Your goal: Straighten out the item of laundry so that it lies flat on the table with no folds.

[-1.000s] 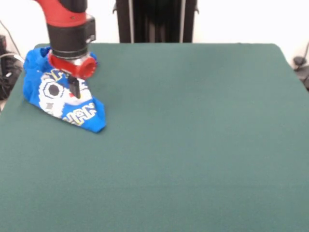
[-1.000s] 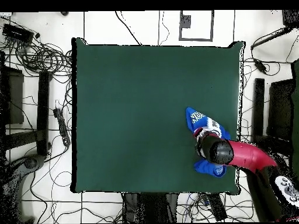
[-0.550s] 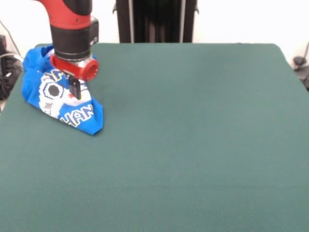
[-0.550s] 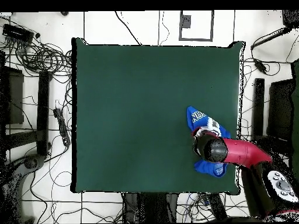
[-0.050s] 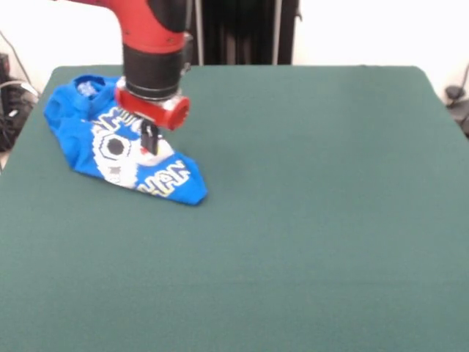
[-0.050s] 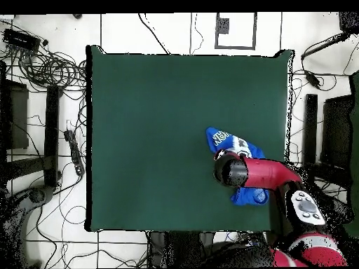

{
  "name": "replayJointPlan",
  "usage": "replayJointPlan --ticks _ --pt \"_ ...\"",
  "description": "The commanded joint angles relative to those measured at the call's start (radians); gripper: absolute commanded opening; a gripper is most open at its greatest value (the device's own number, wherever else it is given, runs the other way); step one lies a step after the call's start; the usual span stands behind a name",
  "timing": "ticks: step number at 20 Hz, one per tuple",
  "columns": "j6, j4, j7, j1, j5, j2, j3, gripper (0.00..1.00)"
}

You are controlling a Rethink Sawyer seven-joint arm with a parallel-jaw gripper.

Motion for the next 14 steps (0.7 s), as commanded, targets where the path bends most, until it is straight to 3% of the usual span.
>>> replayJointPlan --ticks 1,7,14 --pt "-0.073 0.162 0.357 0.127 0.191 0.015 0.017 0.0" --pt "-0.127 0.313 0.379 0.162 0.3 -0.063 -0.007 0.0" --pt "-0.134 0.442 0.422 0.265 0.412 -0.171 -0.041 0.0"
